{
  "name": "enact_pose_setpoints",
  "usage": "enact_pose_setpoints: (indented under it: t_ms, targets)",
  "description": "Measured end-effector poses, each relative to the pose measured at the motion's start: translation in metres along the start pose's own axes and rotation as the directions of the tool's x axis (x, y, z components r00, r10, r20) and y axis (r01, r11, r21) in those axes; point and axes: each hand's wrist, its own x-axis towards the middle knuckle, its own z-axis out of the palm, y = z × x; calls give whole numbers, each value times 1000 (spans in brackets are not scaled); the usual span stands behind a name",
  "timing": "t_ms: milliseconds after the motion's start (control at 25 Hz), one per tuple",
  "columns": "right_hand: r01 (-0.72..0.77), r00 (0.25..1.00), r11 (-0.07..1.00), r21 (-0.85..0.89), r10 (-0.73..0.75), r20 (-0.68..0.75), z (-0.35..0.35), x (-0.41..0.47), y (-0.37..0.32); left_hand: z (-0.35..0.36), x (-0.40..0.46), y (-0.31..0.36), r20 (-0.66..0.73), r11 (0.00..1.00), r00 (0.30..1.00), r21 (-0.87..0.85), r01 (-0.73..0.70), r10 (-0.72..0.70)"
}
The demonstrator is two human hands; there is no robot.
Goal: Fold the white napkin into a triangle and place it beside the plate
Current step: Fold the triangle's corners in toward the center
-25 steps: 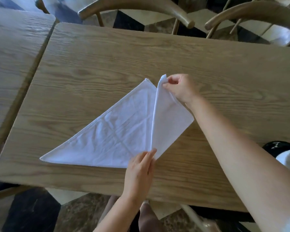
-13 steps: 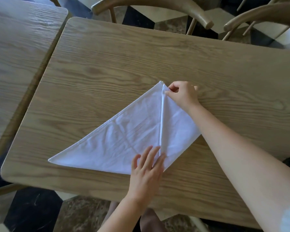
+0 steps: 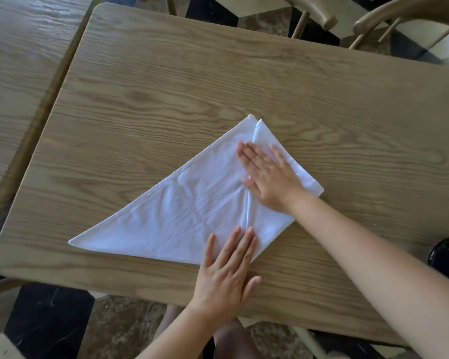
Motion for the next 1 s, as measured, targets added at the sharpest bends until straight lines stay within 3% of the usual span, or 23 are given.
enact_pose_setpoints:
  t_ms: [200, 280, 400, 520, 680, 920, 1000]
  targets:
    - [-140, 990, 988, -65, 140, 5, -18, 54, 14, 1, -22, -1, -8, 999, 999, 1, -35, 35]
    - [-171, 984, 984, -53, 168, -58, -20, 42, 3, 0, -21, 0, 3, 999, 1000, 13, -31, 31]
    - [-47, 977, 999, -15, 43, -209, -10, -24, -26, -1, -22, 1, 2, 1000, 1000, 5, -11, 11]
    - [24, 992, 995, -94, -35, -123, 15, -87, -30, -2, -22, 2, -11, 1000, 1000, 23, -11, 11]
    - [60, 998, 995, -79, -59, 10, 9, -74, 24, -3, -24, -1, -2, 998, 1000, 49, -27, 27]
    - [13, 1000, 990, -139, -10, 15, 0, -65, 47, -9, -29, -2, 90, 998, 995, 44, -38, 34]
    - [-16, 1000, 993, -119, 17, 9, -7, -64, 37, -14, -28, -3, 48, 999, 998, 2, -43, 43]
